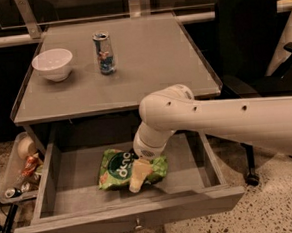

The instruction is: Pick green rice chip bag from top drawer and place on counter

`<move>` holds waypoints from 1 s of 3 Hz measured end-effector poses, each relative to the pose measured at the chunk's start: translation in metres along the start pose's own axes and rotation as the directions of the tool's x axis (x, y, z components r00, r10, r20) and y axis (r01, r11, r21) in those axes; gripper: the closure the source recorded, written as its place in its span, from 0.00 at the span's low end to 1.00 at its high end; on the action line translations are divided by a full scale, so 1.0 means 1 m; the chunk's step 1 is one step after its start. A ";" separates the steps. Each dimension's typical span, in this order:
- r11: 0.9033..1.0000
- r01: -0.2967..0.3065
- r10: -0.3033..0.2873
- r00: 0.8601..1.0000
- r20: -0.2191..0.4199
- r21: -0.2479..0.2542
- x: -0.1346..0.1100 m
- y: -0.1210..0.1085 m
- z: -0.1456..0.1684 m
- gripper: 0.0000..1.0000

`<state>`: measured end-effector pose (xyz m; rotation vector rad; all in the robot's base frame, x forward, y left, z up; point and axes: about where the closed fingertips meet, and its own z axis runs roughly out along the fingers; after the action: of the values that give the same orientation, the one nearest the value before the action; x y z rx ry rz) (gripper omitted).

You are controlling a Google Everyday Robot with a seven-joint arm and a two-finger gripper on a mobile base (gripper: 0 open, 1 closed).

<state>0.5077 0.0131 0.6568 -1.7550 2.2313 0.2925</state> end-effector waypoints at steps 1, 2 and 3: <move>1.000 -0.013 0.013 1.000 -0.001 -0.003 0.003 -0.003 0.024 0.00; 1.000 -0.024 0.024 1.000 -0.002 -0.007 0.009 -0.005 0.042 0.00; 0.999 -0.038 0.037 0.999 -0.015 -0.015 0.016 -0.003 0.053 0.00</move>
Offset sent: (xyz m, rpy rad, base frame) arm 0.0119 0.0045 -0.0637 0.0059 0.0203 -0.0333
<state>0.5124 0.0157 0.6018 -1.7296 2.2799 0.3061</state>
